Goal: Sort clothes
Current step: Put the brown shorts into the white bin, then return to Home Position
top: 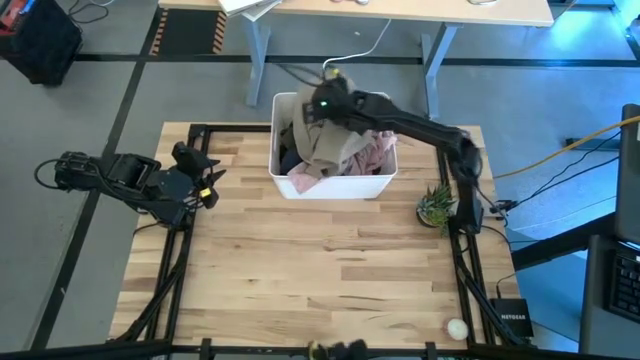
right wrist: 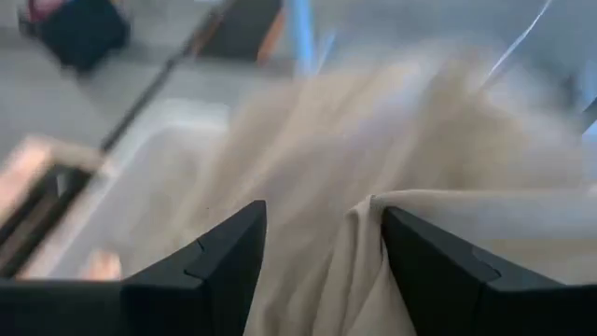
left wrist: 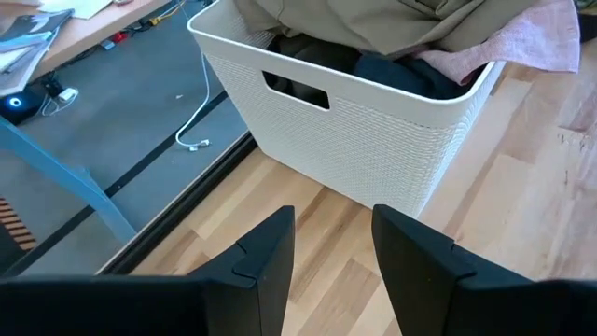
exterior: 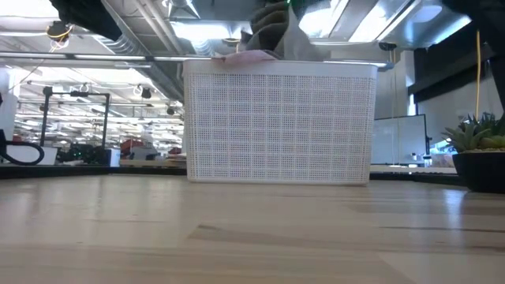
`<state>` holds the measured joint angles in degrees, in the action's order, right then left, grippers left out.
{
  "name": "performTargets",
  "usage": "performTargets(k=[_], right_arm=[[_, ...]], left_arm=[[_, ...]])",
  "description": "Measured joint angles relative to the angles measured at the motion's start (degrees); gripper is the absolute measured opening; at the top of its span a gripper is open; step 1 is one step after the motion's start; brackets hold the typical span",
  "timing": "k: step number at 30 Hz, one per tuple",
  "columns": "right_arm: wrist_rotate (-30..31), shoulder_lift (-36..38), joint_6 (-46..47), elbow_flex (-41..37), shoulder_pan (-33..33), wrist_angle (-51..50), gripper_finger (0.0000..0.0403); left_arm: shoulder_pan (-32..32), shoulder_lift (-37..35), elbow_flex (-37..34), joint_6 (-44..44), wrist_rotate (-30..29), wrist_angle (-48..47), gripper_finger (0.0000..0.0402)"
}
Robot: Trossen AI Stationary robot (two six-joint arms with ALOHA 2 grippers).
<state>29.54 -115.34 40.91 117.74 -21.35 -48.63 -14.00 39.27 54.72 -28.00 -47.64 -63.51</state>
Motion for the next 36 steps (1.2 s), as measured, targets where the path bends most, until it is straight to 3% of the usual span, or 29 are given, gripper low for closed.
performTargets(k=[4,8,15,18,26,36], right_arm=[[-11.35,-7.56,1.52,-0.01,-0.91,-1.69,0.0231],[-17.03,-13.62,2.55,0.26,-1.01,-4.91,0.0231],[-26.75,-15.18,0.74,1.15,-0.99,-9.90,0.0231],[-25.11,-14.16,-0.78,3.98,-0.67,-13.70,0.0231],[-12.19,-8.88,-5.54,17.28,3.15,-19.88,0.0231],[-9.33,1.36,-12.59,15.22,7.85,-19.78,0.0231]], left_arm=[[0.00,0.00,0.00,0.36,-0.07,-0.08,0.0141],[0.00,0.00,0.00,0.06,-0.11,-0.09,0.0141],[0.00,0.00,0.00,-0.12,-0.15,-0.11,0.0141],[0.00,0.00,0.00,-0.06,-0.15,-0.18,0.0141],[0.00,-0.28,0.00,-0.20,-1.66,-0.58,0.0141],[-0.01,-2.15,-4.32,0.20,-3.02,0.01,0.0141]])
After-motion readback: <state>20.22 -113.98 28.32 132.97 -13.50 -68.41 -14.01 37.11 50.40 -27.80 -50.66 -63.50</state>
